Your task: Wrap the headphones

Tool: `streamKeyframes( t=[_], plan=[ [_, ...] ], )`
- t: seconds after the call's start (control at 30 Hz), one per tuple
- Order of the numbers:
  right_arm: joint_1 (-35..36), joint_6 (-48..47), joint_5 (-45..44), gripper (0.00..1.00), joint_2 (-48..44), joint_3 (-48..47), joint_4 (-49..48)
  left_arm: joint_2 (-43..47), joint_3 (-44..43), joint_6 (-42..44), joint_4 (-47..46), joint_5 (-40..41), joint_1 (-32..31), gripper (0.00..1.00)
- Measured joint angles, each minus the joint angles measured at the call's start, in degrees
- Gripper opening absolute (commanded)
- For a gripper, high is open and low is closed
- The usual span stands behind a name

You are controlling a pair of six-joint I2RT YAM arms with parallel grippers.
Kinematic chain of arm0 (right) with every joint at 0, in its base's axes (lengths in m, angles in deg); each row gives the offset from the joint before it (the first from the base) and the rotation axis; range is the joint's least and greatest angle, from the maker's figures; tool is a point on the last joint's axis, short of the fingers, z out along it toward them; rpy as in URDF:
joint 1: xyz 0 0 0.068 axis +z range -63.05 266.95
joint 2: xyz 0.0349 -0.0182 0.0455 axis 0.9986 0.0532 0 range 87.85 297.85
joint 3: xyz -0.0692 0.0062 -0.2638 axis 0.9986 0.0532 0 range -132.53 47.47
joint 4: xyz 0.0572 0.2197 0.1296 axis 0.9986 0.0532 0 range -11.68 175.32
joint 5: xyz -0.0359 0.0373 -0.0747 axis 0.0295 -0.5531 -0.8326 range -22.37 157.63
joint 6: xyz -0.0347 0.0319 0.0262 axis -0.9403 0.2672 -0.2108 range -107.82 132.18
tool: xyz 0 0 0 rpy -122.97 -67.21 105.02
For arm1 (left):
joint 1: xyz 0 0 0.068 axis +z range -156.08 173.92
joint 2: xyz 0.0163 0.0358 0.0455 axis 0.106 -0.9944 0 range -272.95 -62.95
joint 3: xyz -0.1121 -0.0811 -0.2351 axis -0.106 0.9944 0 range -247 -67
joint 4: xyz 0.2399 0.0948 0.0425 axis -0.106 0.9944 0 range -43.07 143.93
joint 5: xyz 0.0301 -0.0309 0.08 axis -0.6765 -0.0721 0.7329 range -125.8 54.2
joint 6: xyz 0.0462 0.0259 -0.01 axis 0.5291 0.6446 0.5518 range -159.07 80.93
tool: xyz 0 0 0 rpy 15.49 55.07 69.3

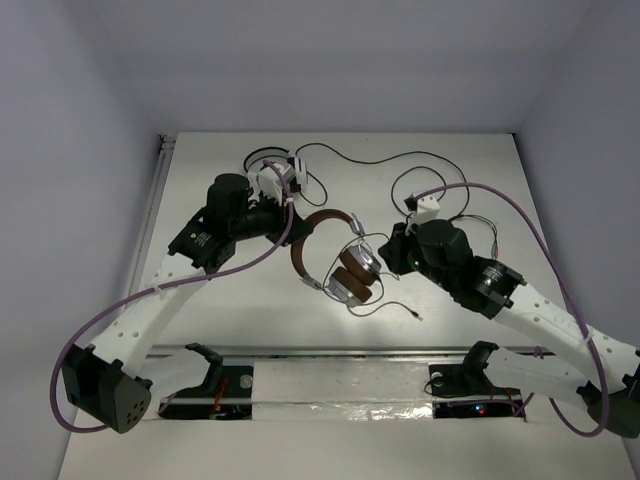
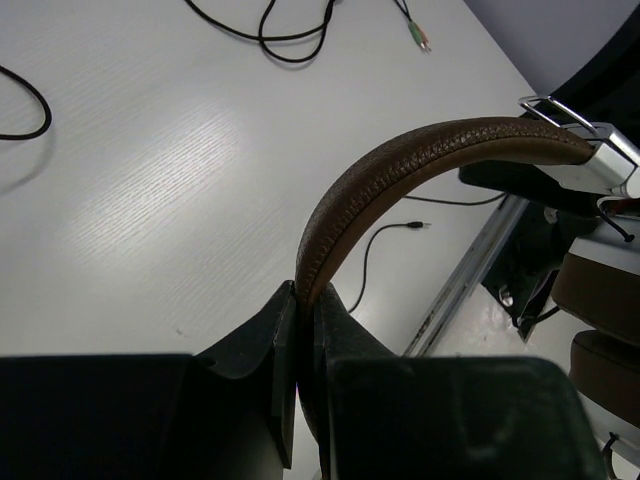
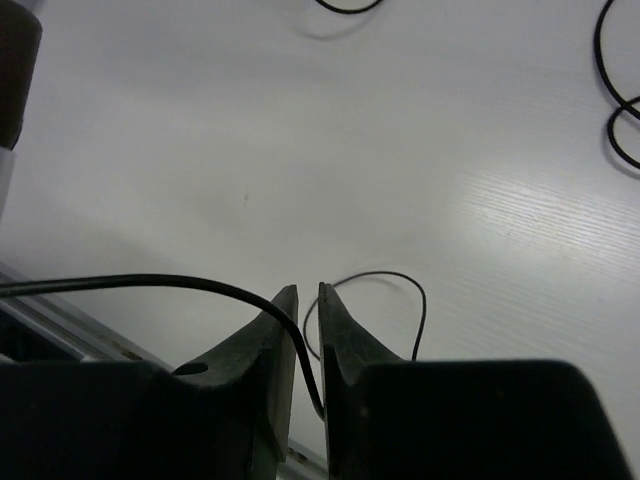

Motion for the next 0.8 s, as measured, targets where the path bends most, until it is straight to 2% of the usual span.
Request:
streamKeyframes(
  t=[0.13,0.2,0.37,0.63,0.8],
  plan=[
    [-3.0,2.1,4.0,0.24,-1.7,6.6,-10.6,0.0,-1.2,-2.1,-0.8,-0.4,0.7,0.00],
    [-4.4,3.6,6.6,0.31,-2.9,10.9,-16.7,0.0,-2.0,-3.1,-1.0,-0.2,1.0,0.00],
    [-6.0,6.3,12.2,0.39,-2.9,18.7,-29.3,0.0,-3.2,-5.6,-1.7,1.0,1.1,0.00],
    [-7.5,8.6,17.9,0.53,4.6,24.5,-46.6,0.0,-6.8,-8.9,-1.7,2.8,1.1,0.00],
    [-7.6,9.0,19.1,0.55,10.5,24.9,-55.4,0.0,-8.9,-10.6,-1.7,3.6,1.1,0.00]
  ],
)
